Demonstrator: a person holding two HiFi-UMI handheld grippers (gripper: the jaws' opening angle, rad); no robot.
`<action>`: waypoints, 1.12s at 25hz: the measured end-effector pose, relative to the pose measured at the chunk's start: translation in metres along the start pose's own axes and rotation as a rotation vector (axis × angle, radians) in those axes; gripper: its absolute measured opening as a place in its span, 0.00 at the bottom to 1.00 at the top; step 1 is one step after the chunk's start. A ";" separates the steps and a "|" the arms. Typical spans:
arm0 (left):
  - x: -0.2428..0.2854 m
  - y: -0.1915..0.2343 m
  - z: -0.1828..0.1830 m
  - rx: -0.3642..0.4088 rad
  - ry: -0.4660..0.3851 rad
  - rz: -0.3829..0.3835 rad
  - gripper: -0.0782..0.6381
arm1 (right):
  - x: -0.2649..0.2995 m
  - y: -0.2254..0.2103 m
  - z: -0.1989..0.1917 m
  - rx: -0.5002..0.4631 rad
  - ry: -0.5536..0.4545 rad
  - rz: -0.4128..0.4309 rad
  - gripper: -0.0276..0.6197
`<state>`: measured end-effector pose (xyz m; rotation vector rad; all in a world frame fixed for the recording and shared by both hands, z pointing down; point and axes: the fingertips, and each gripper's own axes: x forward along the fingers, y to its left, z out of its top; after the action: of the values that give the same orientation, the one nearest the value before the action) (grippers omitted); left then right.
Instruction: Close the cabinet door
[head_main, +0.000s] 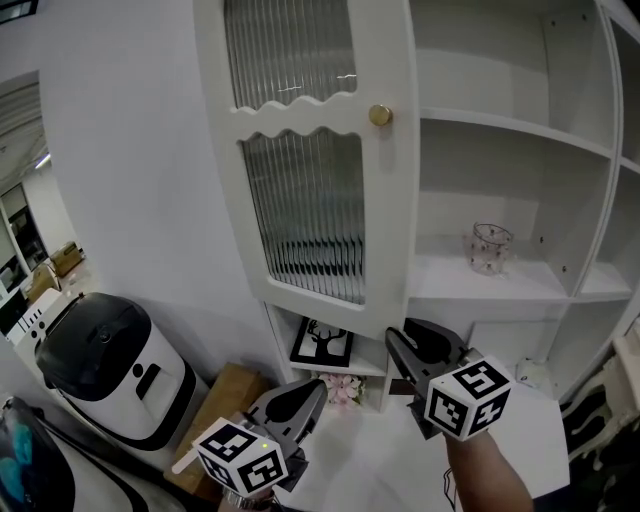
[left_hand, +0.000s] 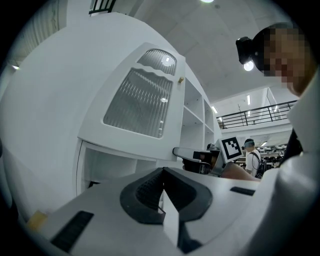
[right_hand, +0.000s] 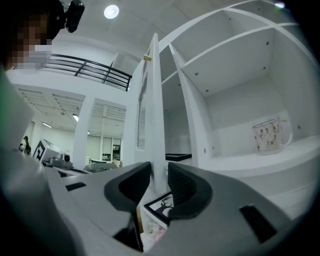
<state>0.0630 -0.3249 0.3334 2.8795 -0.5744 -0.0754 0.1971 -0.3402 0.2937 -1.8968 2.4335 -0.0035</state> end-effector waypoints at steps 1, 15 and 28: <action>0.002 0.000 0.000 0.001 0.000 0.003 0.12 | 0.001 -0.004 0.000 -0.015 0.002 -0.013 0.22; 0.019 0.010 0.001 0.008 0.015 0.015 0.12 | 0.019 -0.038 0.001 -0.048 0.002 -0.099 0.26; 0.030 0.029 0.003 0.006 0.030 -0.005 0.12 | 0.037 -0.059 0.001 -0.074 0.006 -0.180 0.26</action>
<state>0.0798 -0.3635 0.3360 2.8831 -0.5626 -0.0311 0.2455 -0.3910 0.2929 -2.1435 2.2888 0.0742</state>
